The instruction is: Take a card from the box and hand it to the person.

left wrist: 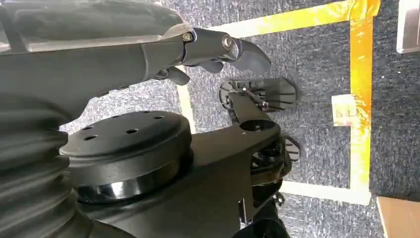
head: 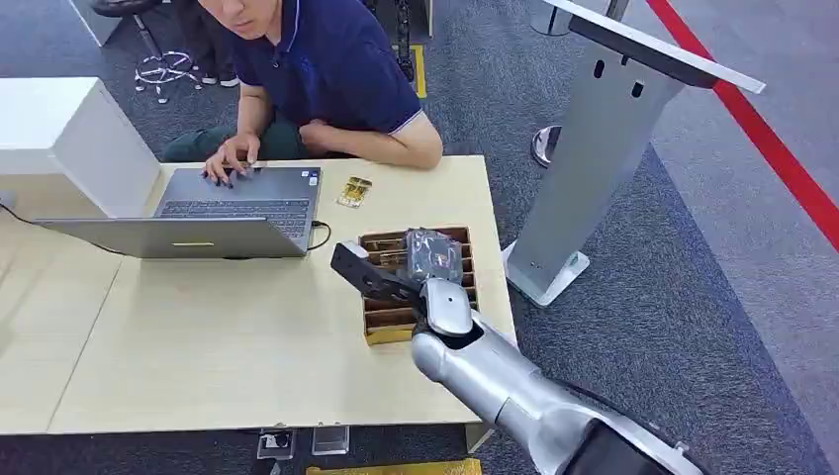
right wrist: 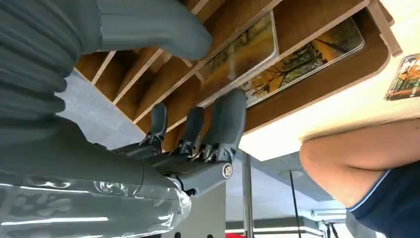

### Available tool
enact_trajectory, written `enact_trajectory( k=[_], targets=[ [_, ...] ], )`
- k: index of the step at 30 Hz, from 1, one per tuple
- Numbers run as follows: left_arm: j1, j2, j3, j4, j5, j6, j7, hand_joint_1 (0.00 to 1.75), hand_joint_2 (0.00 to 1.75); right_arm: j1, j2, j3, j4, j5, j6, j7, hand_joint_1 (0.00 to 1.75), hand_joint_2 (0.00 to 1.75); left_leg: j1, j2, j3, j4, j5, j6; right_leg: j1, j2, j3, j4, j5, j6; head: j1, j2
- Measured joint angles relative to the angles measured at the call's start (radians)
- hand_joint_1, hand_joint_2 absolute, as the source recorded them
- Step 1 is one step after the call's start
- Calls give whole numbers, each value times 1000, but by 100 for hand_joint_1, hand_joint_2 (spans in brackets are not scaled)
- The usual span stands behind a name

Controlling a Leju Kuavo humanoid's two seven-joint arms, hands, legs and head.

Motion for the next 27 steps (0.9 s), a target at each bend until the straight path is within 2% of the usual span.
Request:
enact_trajectory(
  k=[3,15,21,25,27],
  targets=[
    [0,0,0,0,0,0,0,0,175,0,-3,0,0,0,0,0,87,175,0,0,0,0,0,0,0,0,0,0,0,0,0,0],
    [0,0,0,0,0,0,0,0,175,1,-7,0,-6,2,0,-2,77,175,0,0,0,0,0,0,0,0,0,0,0,0,1,0],
    [0,0,0,0,0,0,-1,0,175,2,-7,0,-8,3,0,-2,84,175,0,0,0,0,0,0,0,0,0,0,0,0,1,0],
    [0,0,0,0,0,0,-1,0,175,3,-7,0,-11,3,0,-2,98,175,0,0,0,0,0,0,0,0,0,0,0,0,1,0],
    [0,0,0,0,0,0,-1,0,175,3,-8,0,-13,3,0,-2,117,175,0,0,0,0,0,0,0,0,0,0,0,0,1,0]
  ],
)
